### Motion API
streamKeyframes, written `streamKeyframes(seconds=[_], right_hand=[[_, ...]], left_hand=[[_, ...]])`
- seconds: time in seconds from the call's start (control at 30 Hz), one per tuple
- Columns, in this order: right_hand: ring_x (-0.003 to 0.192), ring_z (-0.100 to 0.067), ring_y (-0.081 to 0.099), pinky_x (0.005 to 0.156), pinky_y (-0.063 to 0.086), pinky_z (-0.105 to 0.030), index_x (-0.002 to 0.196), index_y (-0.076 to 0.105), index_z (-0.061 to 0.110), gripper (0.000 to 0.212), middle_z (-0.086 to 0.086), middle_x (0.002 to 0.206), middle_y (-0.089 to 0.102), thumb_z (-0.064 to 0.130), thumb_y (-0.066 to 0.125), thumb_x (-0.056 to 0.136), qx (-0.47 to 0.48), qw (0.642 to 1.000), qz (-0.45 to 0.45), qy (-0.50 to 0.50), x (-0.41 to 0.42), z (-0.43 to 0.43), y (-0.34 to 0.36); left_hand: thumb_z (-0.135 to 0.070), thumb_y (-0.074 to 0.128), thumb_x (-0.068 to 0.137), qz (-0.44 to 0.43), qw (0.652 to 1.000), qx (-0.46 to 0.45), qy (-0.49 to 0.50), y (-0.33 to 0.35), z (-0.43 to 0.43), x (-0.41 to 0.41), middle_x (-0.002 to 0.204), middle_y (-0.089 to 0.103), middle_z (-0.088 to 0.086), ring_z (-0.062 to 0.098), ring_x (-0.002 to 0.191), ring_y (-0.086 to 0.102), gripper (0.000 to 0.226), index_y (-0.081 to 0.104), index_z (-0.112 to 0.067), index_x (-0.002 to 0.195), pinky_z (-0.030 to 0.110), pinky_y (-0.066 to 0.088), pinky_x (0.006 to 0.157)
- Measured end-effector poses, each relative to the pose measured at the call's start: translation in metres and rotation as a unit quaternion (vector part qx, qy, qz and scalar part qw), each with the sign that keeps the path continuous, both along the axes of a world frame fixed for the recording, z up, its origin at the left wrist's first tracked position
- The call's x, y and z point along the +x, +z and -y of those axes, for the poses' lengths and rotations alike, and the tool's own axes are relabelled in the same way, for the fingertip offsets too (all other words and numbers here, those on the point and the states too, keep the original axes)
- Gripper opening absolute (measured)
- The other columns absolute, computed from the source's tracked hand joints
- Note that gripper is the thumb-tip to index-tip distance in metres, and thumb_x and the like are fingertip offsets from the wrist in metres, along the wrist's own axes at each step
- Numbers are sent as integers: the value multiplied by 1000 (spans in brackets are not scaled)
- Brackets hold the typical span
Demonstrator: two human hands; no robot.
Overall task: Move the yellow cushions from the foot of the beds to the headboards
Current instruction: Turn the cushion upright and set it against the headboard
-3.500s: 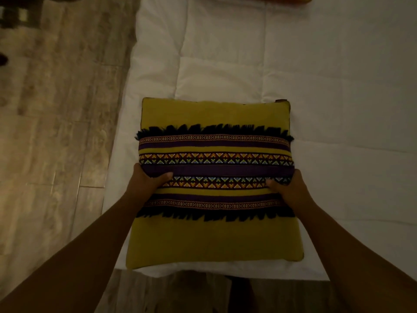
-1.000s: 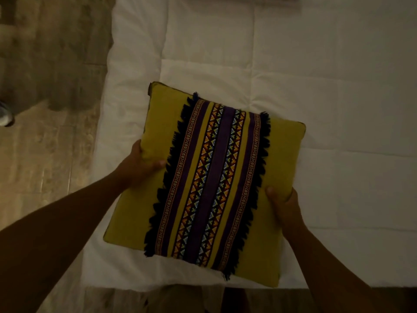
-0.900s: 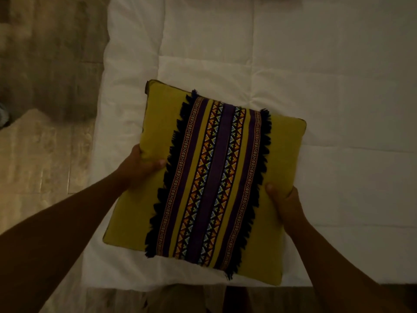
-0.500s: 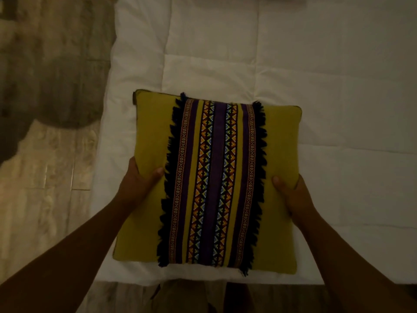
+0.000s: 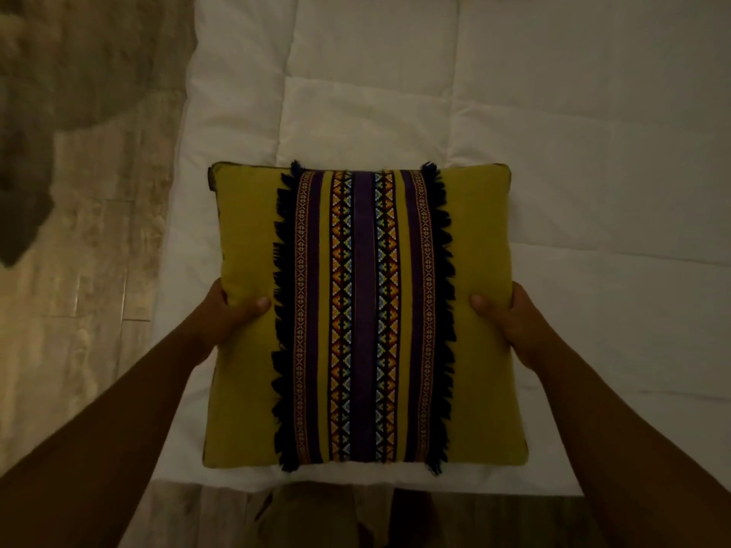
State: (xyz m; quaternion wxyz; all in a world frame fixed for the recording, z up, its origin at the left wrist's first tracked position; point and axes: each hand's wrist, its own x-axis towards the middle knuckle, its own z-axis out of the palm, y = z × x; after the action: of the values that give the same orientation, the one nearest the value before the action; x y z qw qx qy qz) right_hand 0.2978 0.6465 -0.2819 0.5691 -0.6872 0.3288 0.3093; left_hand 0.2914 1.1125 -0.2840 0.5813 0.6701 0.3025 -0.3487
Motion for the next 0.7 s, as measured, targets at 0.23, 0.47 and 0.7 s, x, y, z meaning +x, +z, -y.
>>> streamKeyframes(seconds=[0.23, 0.47, 0.7], right_hand=[[100, -28, 74, 75, 62, -44, 131, 58, 22, 68, -9, 119, 72, 42, 81, 70, 44, 999, 22, 0, 1, -5, -2], [100, -29, 73, 81, 61, -51, 133, 57, 24, 78, -6, 117, 72, 47, 84, 64, 40, 997, 53, -31, -11, -6, 27], [95, -27, 75, 71, 62, -43, 127, 62, 24, 67, -6, 113, 75, 42, 84, 67, 65, 989, 122, -50, -16, 17, 119]], left_hand=[[-43, 86, 59, -5, 1000, -27, 14, -4, -1, 5, 126, 66, 6, 30, 107, 68, 89, 47, -31, 138, 50, 59, 81], [-39, 85, 59, 35, 997, 1, 70, 28, 14, -6, 111, 72, 1, 23, 95, 72, 62, 59, -38, 115, 43, 61, 71], [-38, 83, 64, 126, 991, -7, 50, 131, 37, -2, 117, 70, 3, 27, 99, 72, 69, 55, -31, 127, 46, 61, 73]])
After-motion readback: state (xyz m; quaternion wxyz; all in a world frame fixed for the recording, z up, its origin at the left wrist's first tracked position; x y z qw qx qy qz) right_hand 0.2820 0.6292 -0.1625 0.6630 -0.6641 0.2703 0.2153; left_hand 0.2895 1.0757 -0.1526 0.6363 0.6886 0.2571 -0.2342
